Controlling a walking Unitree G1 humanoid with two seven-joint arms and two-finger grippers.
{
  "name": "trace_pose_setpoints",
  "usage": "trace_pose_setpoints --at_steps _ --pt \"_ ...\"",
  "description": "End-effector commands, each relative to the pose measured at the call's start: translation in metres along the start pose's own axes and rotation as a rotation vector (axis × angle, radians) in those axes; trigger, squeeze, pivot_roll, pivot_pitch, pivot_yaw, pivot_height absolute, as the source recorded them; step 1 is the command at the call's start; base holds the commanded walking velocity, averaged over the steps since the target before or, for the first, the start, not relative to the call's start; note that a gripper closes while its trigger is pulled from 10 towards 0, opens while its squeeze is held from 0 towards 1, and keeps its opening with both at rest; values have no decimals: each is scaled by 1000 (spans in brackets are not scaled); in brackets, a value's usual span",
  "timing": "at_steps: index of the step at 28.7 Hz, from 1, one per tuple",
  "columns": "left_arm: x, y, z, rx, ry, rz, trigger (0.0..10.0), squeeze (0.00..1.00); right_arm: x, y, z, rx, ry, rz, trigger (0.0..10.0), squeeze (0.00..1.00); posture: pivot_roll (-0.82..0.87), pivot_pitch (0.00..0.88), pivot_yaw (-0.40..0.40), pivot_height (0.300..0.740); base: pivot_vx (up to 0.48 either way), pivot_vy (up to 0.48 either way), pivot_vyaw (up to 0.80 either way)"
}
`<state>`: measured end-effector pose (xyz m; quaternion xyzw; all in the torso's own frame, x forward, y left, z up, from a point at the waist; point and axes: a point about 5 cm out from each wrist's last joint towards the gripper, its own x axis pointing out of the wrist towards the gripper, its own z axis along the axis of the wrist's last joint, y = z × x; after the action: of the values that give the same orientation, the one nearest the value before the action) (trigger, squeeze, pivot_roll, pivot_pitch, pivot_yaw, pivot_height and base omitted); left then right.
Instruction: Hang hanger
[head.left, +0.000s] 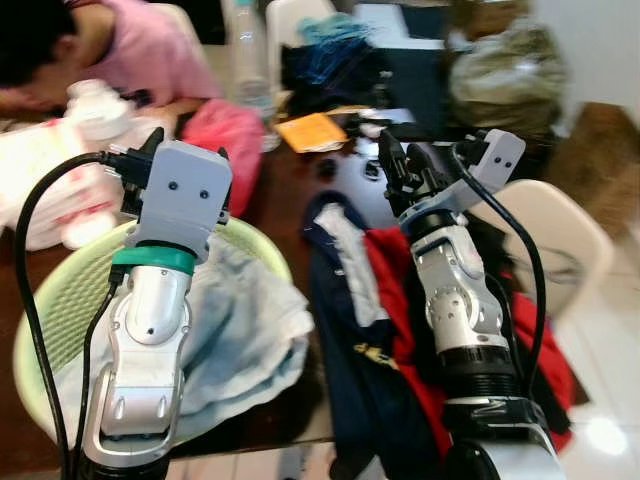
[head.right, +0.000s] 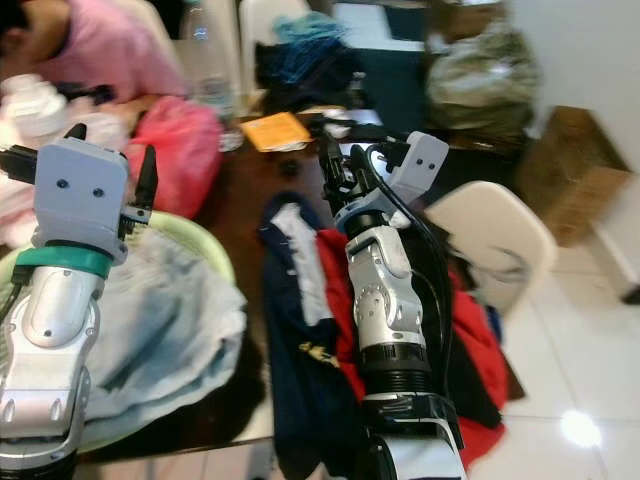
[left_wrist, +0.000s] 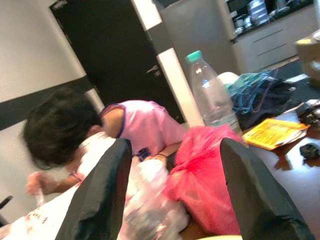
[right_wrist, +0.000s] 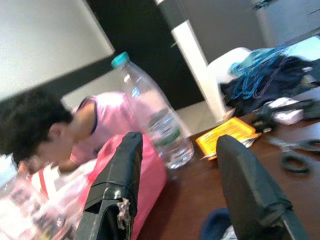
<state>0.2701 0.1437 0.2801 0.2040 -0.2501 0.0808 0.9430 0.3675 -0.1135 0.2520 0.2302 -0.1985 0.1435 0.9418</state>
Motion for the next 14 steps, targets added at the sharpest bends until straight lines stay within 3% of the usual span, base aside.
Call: trace_pose_setpoints --at_steps 1,14 --pt "-2 -1 -1 5 6 -6 10000 0 -1 -2 -2 -50 2 -20 10000 0 80 75 36 740 0 0 788" --pt "-1 -1 0 9 5 -13 10000 0 0 -2 -3 -48 -3 -21 10000 0 82 73 37 740 0 0 784"
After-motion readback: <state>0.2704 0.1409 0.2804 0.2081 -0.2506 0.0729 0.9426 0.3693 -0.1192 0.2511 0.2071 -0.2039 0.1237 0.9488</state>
